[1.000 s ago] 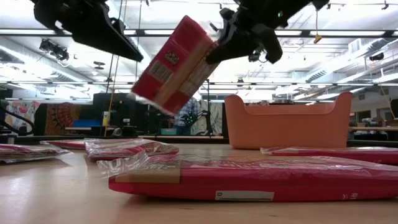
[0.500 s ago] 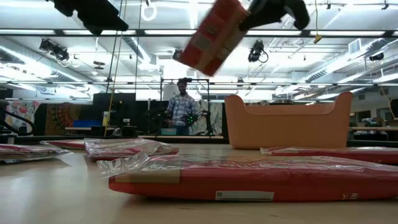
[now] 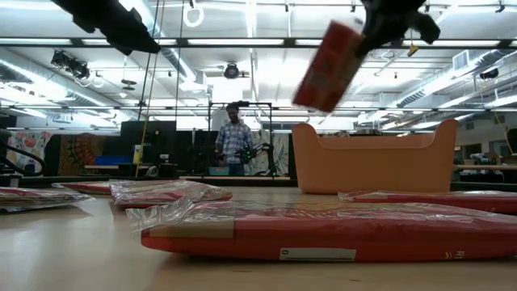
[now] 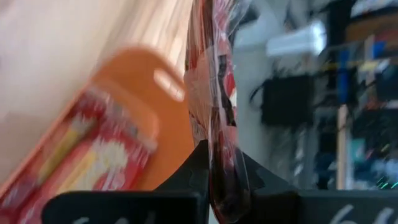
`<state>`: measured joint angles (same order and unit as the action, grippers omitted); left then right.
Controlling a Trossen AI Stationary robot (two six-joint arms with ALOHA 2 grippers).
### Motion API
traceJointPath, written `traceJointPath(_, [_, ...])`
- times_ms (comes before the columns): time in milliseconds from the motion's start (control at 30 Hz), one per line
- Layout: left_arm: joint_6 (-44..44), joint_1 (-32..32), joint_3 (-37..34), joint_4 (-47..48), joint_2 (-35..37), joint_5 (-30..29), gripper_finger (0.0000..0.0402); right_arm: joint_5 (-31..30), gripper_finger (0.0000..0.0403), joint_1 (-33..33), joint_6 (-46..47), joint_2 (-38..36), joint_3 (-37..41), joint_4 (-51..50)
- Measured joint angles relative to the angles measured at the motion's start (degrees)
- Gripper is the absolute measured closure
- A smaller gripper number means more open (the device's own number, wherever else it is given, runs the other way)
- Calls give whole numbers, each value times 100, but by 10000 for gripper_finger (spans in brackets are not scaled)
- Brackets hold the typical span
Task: Sort popcorn bags into baskets
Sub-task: Put the popcorn bag into the orange bin
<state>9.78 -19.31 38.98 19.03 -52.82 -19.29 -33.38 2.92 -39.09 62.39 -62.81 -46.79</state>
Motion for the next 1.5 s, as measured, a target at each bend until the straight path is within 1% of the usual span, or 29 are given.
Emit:
traceJointPath(133, [-124, 208, 1, -61, 0, 265, 256, 335, 373, -542, -86, 108, 0, -222])
traceJointPath(267, [-265, 297, 0, -115, 0, 309, 256, 888, 378, -970, -555, 204, 0, -193])
traceJointPath(433, [-359, 408, 0, -114, 0, 308, 256, 1420, 380, -1590, -1077, 450, 70, -94])
traceJointPath(600, [-363, 501, 0, -102, 0, 308, 256, 1510, 378, -1922, -1686, 749, 304, 15])
traceJointPath(733, [-363, 505, 0, -57, -2, 308, 256, 1616, 358, -2028, -1523, 844, 308, -112])
traceJointPath(800, [-411, 505, 0, -55, -2, 310, 256, 1476, 339, -2027, -1428, 852, 308, -378])
traceJointPath(900, [-451, 505, 0, -60, -2, 310, 256, 1127, 308, -2026, -998, 852, 308, -989])
traceJointPath(1000, [-489, 505, 0, -102, -2, 310, 256, 437, 279, -2044, -371, 862, 308, -1834])
traceJointPath(1067, [-508, 505, 0, -107, -2, 310, 256, 8, 268, -2044, 35, 874, 308, -2291])
traceJointPath(1133, [-514, 505, 0, -108, -2, 310, 256, -219, 262, -2021, 425, 874, 308, -2658])
traceJointPath(1233, [-514, 505, 0, -108, -2, 308, 256, -307, 260, -1907, 1070, 874, 308, -2841])
traceJointPath(1300, [-596, 505, 0, -92, -2, 306, 256, -266, 263, -1796, 1503, 874, 308, -2754])
traceJointPath(1367, [-865, 505, 0, -35, -2, 270, 256, -198, 265, -1668, 1866, 874, 308, -2580])
traceJointPath(1433, [-1232, 513, 0, 46, -4, 45, 256, -156, 265, -1524, 2203, 874, 308, -2375])
traceJointPath(1500, [-1602, 574, 0, 67, -4, -431, 256, -156, 265, -1379, 2578, 874, 298, -2225])
